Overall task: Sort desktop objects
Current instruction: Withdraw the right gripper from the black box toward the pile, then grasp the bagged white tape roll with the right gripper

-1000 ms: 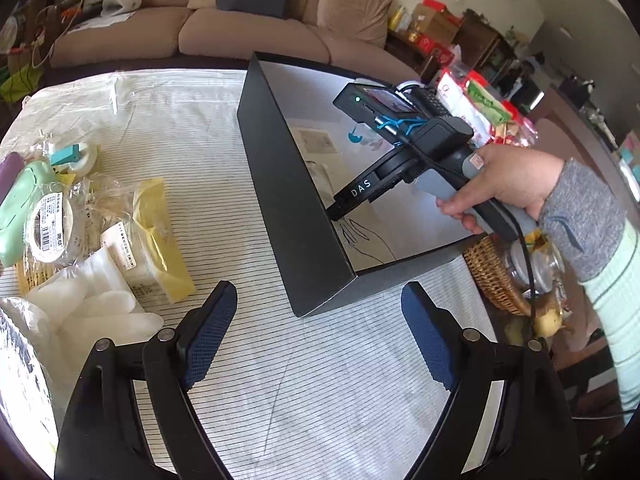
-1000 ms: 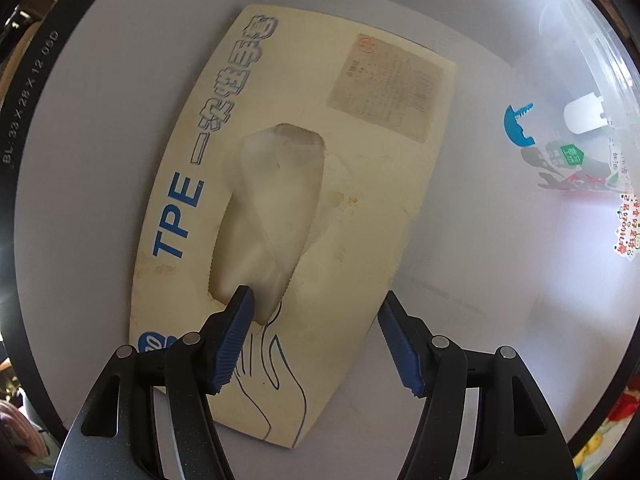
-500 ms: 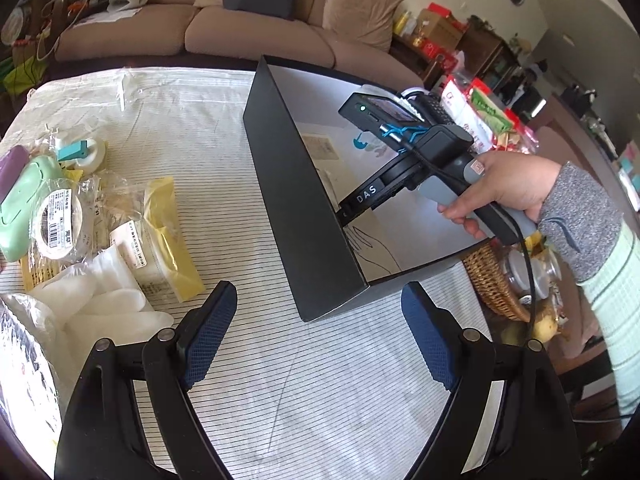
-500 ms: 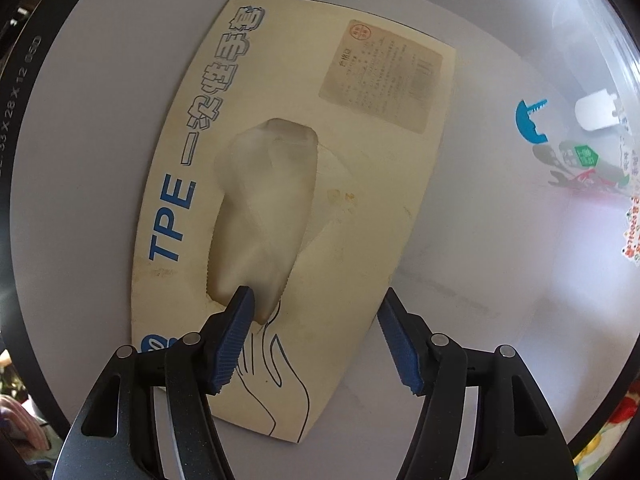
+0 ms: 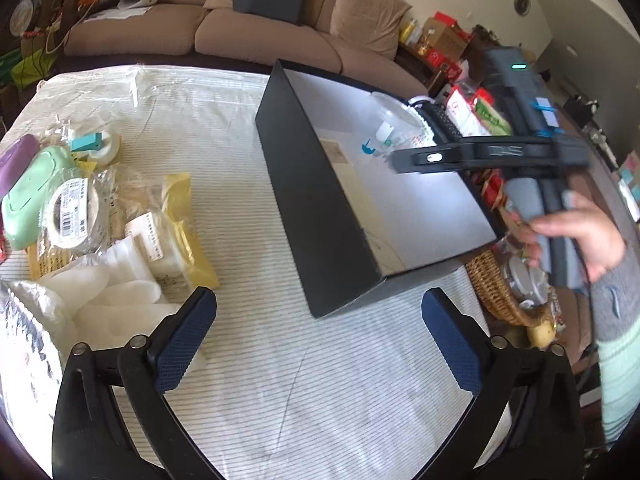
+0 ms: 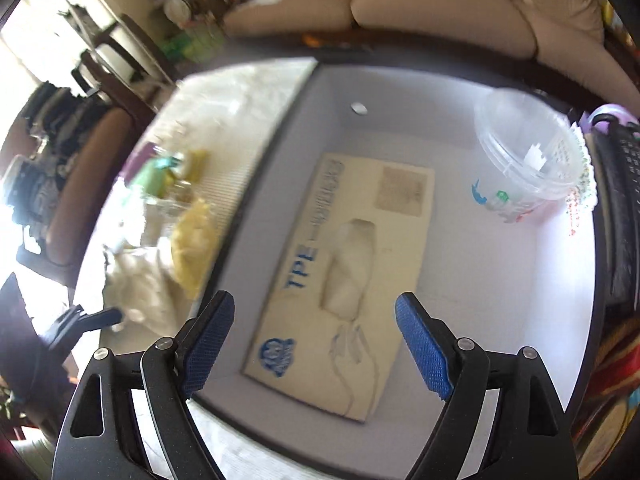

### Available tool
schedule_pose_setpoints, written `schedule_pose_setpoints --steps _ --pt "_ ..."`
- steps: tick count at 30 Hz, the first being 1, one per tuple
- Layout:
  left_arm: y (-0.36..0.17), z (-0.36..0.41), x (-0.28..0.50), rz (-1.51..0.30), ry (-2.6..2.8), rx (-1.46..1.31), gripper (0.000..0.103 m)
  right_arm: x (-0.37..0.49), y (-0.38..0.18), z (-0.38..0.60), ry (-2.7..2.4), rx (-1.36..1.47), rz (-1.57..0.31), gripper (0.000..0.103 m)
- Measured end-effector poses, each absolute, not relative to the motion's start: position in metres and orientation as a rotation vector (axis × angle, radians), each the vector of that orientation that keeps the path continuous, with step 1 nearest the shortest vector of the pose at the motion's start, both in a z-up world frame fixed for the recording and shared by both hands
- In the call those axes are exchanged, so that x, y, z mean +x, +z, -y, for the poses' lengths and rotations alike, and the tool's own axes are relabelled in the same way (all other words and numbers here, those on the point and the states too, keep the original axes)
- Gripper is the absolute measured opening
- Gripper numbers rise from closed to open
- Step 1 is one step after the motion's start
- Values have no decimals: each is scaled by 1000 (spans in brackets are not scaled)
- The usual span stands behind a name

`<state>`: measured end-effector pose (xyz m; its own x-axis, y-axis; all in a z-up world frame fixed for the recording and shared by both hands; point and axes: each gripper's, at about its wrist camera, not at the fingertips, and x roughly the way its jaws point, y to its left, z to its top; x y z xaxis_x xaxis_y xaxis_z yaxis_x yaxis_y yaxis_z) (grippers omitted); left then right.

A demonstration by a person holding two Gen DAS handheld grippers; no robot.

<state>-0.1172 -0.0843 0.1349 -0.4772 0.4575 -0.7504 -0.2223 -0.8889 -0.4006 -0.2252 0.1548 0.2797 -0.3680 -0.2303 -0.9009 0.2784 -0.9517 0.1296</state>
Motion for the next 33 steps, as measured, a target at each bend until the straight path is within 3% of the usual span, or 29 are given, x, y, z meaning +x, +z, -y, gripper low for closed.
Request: schedule_pose_setpoints --steps 2,4,7,16,22,33 --pt "135 91 -104 360 2389 -1298 103 -204 282 -176 -2390 1445 -23 88" --pt "135 104 -88 425 2391 -1273 103 -156 238 -151 -2374 1357 51 92" --pt "131 131 -67 526 2408 -1251 103 -114 219 -136 -2320 1281 135 94" --pt "121 224 -35 519 2688 -1227 103 -55 159 -20 -2269 1162 11 94" --pt "104 269 -43 623 2734 -1278 103 -84 125 56 -2290 1121 4 94" --pt "96 324 -61 865 2741 -1286 103 -191 92 169 -2395 1021 -310 94"
